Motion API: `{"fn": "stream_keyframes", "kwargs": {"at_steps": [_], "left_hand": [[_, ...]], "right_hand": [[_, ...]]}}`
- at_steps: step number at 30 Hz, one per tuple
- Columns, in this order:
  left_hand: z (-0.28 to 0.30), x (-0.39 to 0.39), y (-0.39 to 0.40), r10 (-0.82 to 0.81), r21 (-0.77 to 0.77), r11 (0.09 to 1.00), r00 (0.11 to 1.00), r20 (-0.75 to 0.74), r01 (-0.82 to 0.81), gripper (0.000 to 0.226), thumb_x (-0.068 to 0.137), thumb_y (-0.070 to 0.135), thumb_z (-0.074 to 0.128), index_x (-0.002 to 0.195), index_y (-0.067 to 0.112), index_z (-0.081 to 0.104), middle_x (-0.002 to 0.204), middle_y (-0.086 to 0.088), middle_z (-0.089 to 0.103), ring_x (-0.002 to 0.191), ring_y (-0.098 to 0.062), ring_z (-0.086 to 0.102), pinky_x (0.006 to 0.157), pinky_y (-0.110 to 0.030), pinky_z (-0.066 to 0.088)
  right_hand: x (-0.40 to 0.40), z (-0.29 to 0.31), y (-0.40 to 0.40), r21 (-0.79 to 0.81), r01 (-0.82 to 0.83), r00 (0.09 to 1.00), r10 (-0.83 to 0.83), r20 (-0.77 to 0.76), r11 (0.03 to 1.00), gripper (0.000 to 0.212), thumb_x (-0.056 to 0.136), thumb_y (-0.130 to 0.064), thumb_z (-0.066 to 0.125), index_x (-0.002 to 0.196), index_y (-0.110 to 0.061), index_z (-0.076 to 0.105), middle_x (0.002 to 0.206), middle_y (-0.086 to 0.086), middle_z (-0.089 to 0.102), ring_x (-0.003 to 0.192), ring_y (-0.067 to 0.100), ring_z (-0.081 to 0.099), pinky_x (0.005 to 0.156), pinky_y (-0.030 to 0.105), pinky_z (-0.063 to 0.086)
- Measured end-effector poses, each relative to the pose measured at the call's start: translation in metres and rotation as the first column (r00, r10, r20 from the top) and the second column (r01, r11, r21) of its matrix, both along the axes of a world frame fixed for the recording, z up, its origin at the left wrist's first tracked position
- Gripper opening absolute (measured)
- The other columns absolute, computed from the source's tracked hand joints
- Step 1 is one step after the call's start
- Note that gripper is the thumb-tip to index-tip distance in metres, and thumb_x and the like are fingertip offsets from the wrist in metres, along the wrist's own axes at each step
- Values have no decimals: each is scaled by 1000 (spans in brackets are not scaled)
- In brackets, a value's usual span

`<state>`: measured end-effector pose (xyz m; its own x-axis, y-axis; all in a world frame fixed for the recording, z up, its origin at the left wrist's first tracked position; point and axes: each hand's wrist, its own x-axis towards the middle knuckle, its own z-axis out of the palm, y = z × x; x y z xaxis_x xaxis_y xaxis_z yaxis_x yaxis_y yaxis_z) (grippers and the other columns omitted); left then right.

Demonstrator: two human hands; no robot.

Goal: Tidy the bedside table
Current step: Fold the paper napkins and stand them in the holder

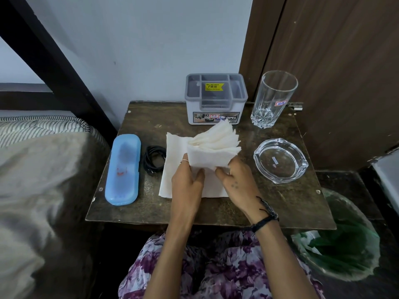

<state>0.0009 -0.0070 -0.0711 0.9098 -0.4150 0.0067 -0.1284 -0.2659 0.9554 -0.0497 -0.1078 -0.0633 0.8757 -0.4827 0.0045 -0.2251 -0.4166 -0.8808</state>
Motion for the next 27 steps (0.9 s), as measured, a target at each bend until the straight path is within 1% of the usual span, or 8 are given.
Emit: {"fn": "stream_keyframes", "kwargs": {"at_steps": [5, 10, 13, 15, 19, 22, 25, 27], "left_hand": [[7, -4, 0, 14, -50, 999, 999, 44, -12, 26, 89, 2, 53, 108, 19, 50, 95, 19, 58, 85, 18, 52, 69, 0, 39], [22, 3, -9, 64, -169, 984, 995, 72, -51, 17, 93, 9, 51, 106, 19, 55, 95, 10, 64, 85, 5, 60, 69, -7, 45], [38, 17, -22, 70, -206, 978, 990, 122, -43, 17, 94, 17, 50, 110, 18, 56, 103, 4, 64, 94, -7, 62, 78, -22, 53], [50, 34, -32, 80, -197, 979, 979, 185, -43, 16, 93, 20, 51, 108, 19, 56, 105, 5, 63, 94, -7, 62, 79, -18, 54], [73, 82, -56, 74, -112, 993, 943, 326, -40, 9, 92, 15, 55, 93, 23, 55, 87, 13, 59, 81, 3, 57, 68, -2, 45], [79, 113, -74, 13, 2, 1000, 915, 403, -15, 3, 91, 13, 56, 92, 16, 55, 87, 6, 60, 75, -2, 55, 67, -10, 46], [72, 137, -87, -28, 107, 994, 898, 440, -21, 10, 90, 16, 59, 97, 9, 57, 94, -6, 63, 85, -16, 57, 72, -24, 48], [70, 148, -91, -49, 114, 993, 896, 442, -2, 14, 88, 15, 61, 98, 6, 58, 93, -7, 64, 85, -16, 56, 71, -17, 46]], "right_hand": [[-2, 4, 1, 98, 61, 998, -64, 21, 993, 34, 89, -5, 54, 122, -13, 52, 101, -11, 58, 93, 7, 56, 69, 0, 40], [3, 15, -4, 132, 129, 987, -140, 80, 983, 27, 91, -10, 52, 118, -14, 53, 105, 0, 64, 98, 19, 61, 85, 37, 49], [18, 33, -14, 122, 138, 976, -156, 152, 983, 28, 93, -12, 49, 121, -17, 49, 108, -1, 62, 98, 15, 59, 83, 31, 49], [34, 46, -27, 85, 148, 964, -163, 210, 985, 30, 93, -11, 49, 123, -16, 48, 114, 2, 60, 102, 16, 58, 85, 29, 49], [78, 61, -59, -28, 196, 942, -181, 284, 980, 26, 90, -9, 54, 116, -9, 52, 114, 7, 64, 101, 18, 60, 88, 32, 50], [107, 61, -80, -86, 270, 926, -234, 297, 959, 21, 86, -9, 60, 107, -5, 56, 106, 12, 67, 95, 25, 65, 83, 43, 54], [125, 55, -93, -204, 329, 925, -271, 267, 922, 21, 84, -11, 63, 102, -3, 56, 95, 16, 69, 85, 30, 65, 73, 47, 55], [130, 51, -99, -266, 349, 926, -287, 244, 899, 22, 85, -13, 61, 105, -5, 55, 94, 16, 68, 82, 30, 64, 69, 45, 54]]}}
